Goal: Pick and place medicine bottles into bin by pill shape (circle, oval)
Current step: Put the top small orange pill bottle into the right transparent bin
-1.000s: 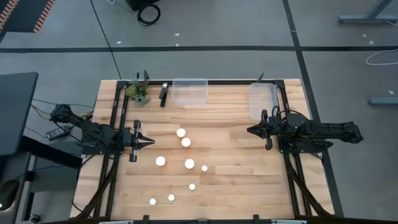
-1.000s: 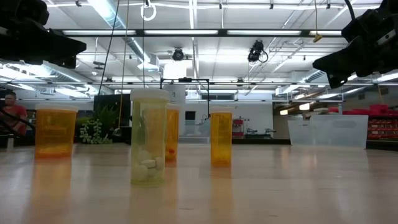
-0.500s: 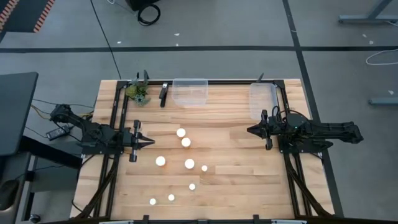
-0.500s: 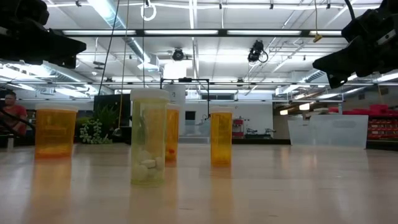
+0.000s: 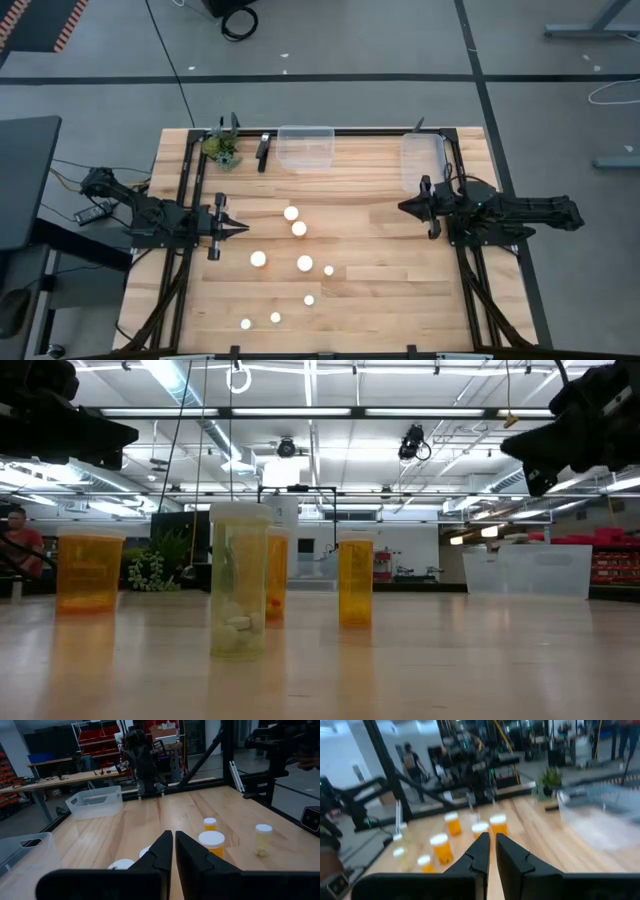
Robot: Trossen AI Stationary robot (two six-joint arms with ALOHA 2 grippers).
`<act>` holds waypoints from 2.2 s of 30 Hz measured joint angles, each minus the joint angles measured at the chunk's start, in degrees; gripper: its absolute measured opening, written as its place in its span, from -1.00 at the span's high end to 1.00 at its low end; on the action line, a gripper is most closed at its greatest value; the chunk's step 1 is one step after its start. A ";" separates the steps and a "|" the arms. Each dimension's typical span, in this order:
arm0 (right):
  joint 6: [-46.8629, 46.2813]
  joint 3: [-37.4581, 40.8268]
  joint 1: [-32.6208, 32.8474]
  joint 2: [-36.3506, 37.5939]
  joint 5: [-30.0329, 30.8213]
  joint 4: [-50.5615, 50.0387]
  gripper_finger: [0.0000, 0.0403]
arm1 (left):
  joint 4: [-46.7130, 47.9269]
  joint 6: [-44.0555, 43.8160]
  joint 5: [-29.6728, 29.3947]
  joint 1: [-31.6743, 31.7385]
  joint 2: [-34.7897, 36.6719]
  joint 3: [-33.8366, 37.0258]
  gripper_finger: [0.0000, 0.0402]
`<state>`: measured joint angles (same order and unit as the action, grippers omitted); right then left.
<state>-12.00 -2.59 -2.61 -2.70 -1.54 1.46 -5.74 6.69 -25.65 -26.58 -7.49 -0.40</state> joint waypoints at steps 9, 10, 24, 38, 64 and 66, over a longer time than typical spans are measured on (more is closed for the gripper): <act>-0.67 0.00 0.00 0.00 0.04 5.61 0.82 | 0.02 0.00 0.00 0.00 -0.01 0.00 0.81; -0.51 0.00 0.00 0.00 0.06 5.61 0.82 | 0.00 0.00 0.00 0.01 0.00 0.00 0.81; -0.73 0.00 0.00 0.00 0.20 7.29 0.82 | 0.00 0.00 0.00 -0.01 -0.01 0.00 0.84; 0.93 -1.38 0.00 -7.29 0.22 13.13 0.82 | 0.02 0.01 0.00 0.00 -0.01 0.00 0.85; 1.79 -24.99 4.46 -57.11 1.39 10.89 0.82 | 0.02 0.01 0.00 -0.01 -0.02 0.00 0.83; 2.24 -26.94 5.77 -59.41 1.61 10.90 0.82 | 0.01 0.00 0.00 0.00 -0.02 0.00 0.82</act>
<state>-9.76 -29.53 3.16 -62.10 0.07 12.36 -5.73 6.68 -25.65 -26.58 -7.51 -0.40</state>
